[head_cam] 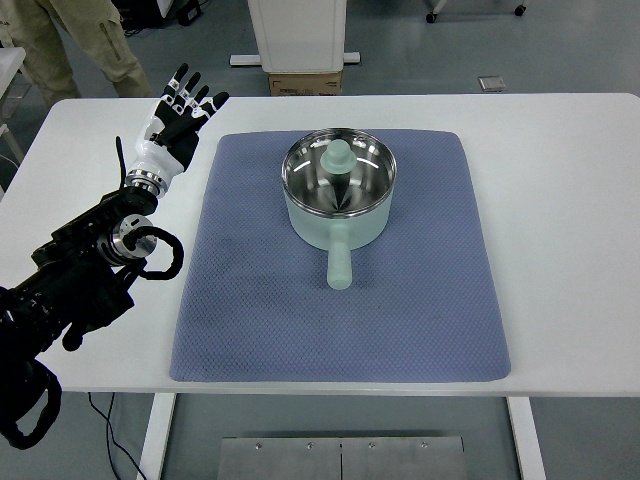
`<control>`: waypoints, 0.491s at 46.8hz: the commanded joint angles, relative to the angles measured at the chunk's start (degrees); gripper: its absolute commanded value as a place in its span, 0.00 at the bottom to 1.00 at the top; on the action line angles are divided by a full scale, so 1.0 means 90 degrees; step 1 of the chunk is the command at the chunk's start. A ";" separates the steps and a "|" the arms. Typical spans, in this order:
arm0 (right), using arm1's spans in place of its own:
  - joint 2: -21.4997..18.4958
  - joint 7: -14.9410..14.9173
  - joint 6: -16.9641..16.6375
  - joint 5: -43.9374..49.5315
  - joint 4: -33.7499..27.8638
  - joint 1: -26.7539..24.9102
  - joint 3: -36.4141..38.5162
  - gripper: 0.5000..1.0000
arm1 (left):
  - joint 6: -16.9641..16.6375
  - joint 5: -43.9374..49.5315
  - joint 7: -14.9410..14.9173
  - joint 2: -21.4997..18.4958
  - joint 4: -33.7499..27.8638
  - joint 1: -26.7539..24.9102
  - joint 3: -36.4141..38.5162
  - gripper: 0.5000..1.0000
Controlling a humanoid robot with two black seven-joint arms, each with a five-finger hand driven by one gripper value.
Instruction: Rotate green pot handle
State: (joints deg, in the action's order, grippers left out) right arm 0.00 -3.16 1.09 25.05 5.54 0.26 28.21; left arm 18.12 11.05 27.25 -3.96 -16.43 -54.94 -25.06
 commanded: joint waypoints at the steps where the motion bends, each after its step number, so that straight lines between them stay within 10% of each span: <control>1: 0.0000 0.0000 -0.0004 0.0000 0.0000 0.0000 0.0000 1.00 | -0.0002 0.0003 0.0010 0.0000 0.0000 -0.0009 -0.0008 1.00; 23: 0.0000 0.0000 0.0006 0.0000 0.0000 0.0000 0.0000 1.00 | 0.0008 -0.0007 0.0127 0.0000 0.0000 -0.0009 0.0001 1.00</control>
State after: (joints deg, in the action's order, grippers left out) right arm 0.00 -3.16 1.09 25.05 5.54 0.26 28.21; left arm 18.14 10.98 28.39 -3.95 -16.44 -55.02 -25.11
